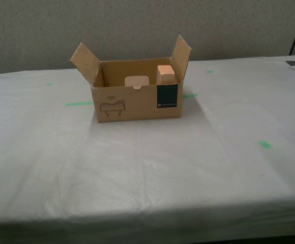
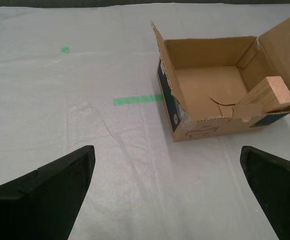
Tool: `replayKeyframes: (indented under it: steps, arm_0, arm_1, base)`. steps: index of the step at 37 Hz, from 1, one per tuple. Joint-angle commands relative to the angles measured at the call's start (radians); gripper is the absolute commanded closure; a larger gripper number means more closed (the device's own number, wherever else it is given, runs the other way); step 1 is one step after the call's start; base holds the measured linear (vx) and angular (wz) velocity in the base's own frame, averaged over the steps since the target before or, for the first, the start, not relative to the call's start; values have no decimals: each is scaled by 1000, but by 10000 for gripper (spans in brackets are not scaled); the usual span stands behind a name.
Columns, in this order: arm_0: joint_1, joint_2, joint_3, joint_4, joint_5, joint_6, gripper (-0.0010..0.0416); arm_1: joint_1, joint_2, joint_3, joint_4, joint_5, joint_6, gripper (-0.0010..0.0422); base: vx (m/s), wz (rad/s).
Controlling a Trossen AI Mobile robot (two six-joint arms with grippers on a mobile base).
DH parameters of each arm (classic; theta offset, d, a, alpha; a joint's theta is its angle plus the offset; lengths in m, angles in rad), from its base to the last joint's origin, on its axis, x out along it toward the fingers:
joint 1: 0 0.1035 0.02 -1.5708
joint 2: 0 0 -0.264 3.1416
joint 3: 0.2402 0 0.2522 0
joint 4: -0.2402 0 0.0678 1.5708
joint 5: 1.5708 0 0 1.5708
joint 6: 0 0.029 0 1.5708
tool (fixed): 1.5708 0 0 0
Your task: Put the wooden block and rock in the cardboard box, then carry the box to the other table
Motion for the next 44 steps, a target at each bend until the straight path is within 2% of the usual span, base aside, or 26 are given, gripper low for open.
replayKeyframes:
  steps: [1, 44]
  arm_0:
    - [0, 0, 1, 1, 4, 1, 7]
    - [0, 0, 1, 0, 4, 1, 7]
  arm_1:
    - [0, 0, 1, 1, -1, -2, 14]
    - [0, 0, 1, 0, -1, -2, 14]
  base:
    - [0, 0]
    - [0, 0]
